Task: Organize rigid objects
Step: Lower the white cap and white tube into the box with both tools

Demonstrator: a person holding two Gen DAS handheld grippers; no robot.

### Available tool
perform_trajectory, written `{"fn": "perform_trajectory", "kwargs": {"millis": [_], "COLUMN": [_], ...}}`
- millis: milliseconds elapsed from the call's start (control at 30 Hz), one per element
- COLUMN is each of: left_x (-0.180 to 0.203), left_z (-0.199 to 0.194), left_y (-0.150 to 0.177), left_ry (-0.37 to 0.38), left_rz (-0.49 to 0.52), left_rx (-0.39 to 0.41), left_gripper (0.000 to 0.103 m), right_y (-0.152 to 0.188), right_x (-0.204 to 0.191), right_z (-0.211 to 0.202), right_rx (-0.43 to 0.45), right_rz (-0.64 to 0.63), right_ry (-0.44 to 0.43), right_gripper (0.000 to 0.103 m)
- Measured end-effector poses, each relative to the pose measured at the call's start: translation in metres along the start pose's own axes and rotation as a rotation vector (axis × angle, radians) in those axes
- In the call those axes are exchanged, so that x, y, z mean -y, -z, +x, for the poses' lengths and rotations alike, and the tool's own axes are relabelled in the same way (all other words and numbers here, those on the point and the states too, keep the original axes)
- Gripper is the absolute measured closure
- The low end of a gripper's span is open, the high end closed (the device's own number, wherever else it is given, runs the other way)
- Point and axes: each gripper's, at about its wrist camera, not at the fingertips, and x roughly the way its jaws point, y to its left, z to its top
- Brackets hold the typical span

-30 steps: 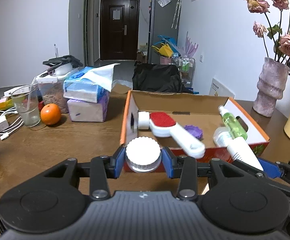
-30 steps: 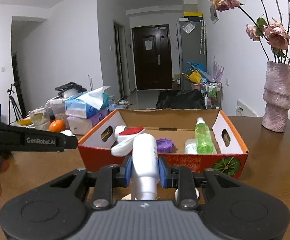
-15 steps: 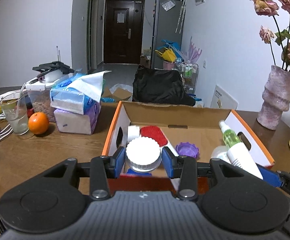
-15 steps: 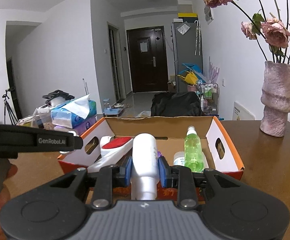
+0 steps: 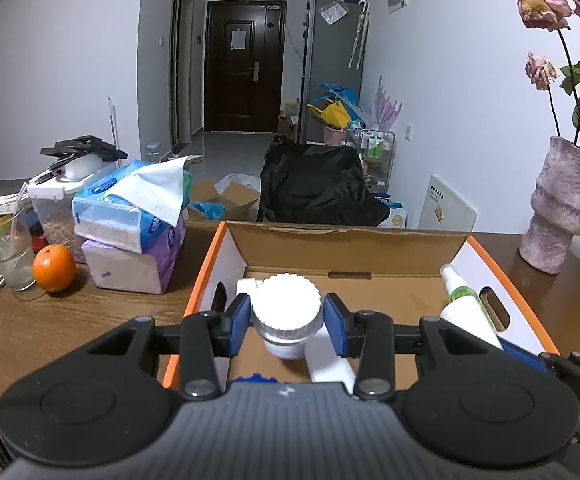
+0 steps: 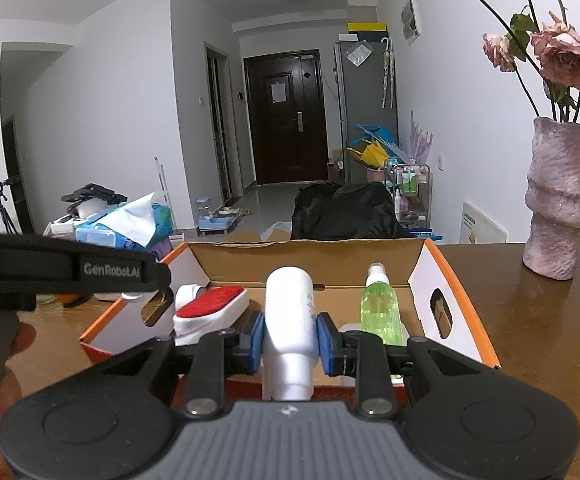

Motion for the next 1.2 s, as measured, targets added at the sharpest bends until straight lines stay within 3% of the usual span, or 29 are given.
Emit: {"fn": "perform_trajectory", "kwargs": {"millis": [767,1200], "left_x": [0.012,0.007], "left_z": [0.049,0.081], "left_y": [-0.025,-0.032], "left_ry": [-0.017,-0.054], "left_rz": [0.015,0.007], "left_rx": [0.016,-0.013], "left_gripper": [0.062,0.062], "right_y": [-0.015,-0.022], "right_x": [0.011,0.018], "right_z": [0.055,0.075], "right_rx": [0.0,0.004], "right_rz": [0.011,0.022], "right_ry": [0.047,0.068], "right_gripper": [0.076,0.076]}}
